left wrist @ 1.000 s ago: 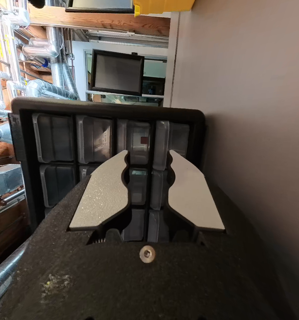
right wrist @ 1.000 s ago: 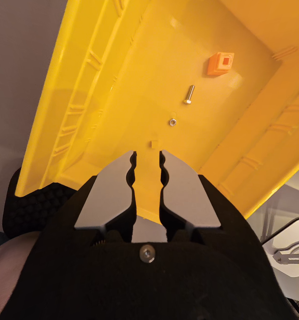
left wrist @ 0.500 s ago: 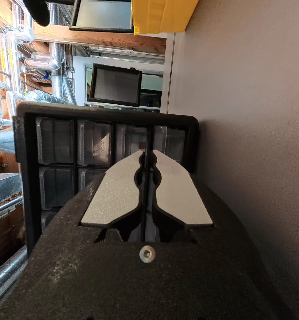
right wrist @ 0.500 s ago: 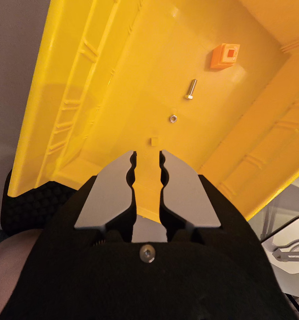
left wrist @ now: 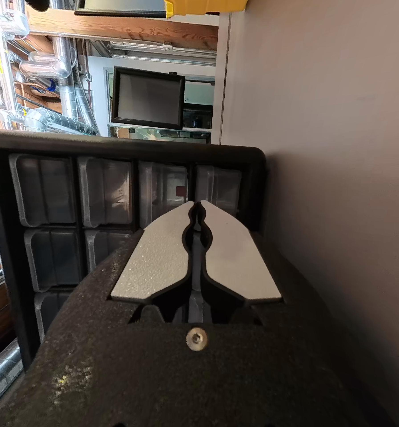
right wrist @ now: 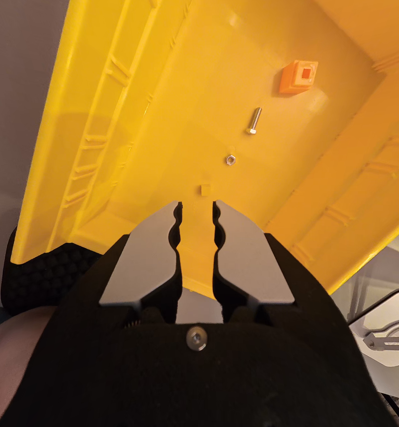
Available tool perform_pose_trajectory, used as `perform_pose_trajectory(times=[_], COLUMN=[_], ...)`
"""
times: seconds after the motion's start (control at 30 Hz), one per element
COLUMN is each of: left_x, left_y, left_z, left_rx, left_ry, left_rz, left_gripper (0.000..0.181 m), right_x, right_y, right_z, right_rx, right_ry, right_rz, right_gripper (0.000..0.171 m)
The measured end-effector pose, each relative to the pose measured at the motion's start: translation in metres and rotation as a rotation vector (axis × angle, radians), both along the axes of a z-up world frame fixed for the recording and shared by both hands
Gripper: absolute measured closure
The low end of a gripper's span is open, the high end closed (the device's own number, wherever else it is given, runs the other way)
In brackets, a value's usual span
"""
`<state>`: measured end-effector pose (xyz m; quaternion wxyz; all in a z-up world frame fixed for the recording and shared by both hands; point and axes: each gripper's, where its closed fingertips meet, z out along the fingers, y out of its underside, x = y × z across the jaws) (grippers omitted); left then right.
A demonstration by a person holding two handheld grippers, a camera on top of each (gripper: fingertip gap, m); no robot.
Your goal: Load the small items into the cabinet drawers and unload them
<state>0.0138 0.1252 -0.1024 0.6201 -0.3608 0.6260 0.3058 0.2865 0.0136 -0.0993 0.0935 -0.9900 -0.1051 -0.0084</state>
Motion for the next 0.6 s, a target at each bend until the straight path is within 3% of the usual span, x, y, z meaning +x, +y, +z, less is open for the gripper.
perform_pose_trajectory(times=[0.13,0.3,0.5,0.6], left_x=[0.0,0.003,0.004,0.004], left_y=[-0.003,-0.017,0.002,0.004], left_z=[0.007,0.042,0.038,0.04], left_rx=[0.01,0.058,0.1,0.132], left_ry=[-0.021,-0.139,-0.074,-0.071], left_rz=[-0.006,-0.046,0.016,0.009], left_gripper=[0.175,0.173,0.164,0.168], right_x=[0.0,0.001,0.0,0.0], right_y=[0.0,0.0,-0.001,0.0], right_z=[0.0,-0.001,-0.001,0.003], right_rx=[-0.004,-0.009,-0.012,0.001], right_ry=[-0.005,-0.011,-0.017,-0.023], right_rz=[0.0,-0.004,0.003,0.0], right_gripper=[0.145,0.145,0.145,0.145])
